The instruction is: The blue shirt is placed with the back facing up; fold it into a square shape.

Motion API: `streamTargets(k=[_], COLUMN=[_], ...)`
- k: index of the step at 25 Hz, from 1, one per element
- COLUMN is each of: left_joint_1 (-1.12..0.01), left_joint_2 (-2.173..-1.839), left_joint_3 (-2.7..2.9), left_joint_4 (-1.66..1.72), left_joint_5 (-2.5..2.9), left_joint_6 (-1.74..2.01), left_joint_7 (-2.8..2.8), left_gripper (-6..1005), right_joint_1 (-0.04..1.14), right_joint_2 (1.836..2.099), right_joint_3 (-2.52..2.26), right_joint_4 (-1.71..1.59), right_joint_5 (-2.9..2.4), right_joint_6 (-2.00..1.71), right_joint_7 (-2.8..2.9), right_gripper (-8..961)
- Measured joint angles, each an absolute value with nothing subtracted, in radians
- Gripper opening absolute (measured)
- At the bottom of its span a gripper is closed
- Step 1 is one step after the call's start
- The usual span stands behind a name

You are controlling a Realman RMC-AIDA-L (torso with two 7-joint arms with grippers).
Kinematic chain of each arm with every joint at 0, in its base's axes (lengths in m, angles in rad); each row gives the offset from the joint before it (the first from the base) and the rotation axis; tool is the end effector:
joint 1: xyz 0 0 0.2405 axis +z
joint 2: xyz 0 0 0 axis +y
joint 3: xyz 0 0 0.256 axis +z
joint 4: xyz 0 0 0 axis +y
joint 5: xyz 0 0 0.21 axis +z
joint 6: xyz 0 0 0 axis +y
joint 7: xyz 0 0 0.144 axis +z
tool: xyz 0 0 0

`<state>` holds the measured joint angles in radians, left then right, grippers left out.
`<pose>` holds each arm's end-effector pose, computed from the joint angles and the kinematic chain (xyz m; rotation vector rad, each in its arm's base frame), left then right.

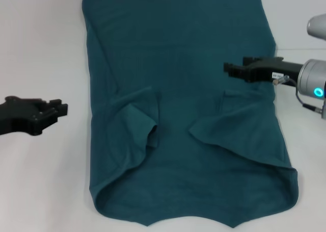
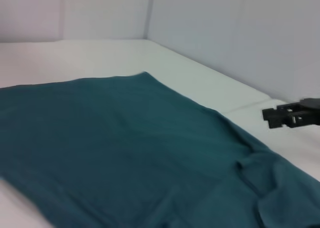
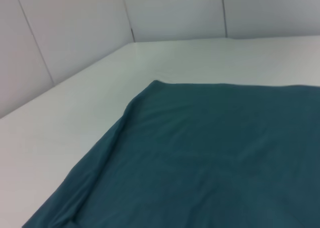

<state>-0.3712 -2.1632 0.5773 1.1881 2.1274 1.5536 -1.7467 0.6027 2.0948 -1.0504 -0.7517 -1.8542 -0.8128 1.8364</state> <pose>-0.2821 0.3185 0.0758 -2.4069 -0.8351 -0.4916 0.2392 0.4250 -0.0043 -2.2262 0.9230 0.4860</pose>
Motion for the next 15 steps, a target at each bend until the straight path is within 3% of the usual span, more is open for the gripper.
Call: streamTargets(k=[6, 12, 15], left_joint_1=[-0.312, -0.257, -0.251], left_joint_2=[-2.156, -2.165, -2.167], left_joint_3=[0.652, 0.685, 0.688], left_joint_4=[1.252, 1.312, 1.316], left_joint_5=[2.19, 2.243, 2.236], left_joint_6=[1.622, 1.696, 1.742], left_joint_7=[-1.73, -1.769, -1.764], left_gripper=[174, 245, 394], right_joint_1=[0.595, 0.596, 0.602], right_joint_2=[2.095, 2.099, 2.099], right_joint_3=[-1.052, -1.054, -1.056], right_joint_4=[-0.645, -0.611, -0.604], right_joint_5=[-1.734, -1.7, -1.692], right_joint_6=[-0.8, -0.797, -0.799], right_joint_7=[1.729, 1.703, 1.708], right_gripper=[671, 670, 669])
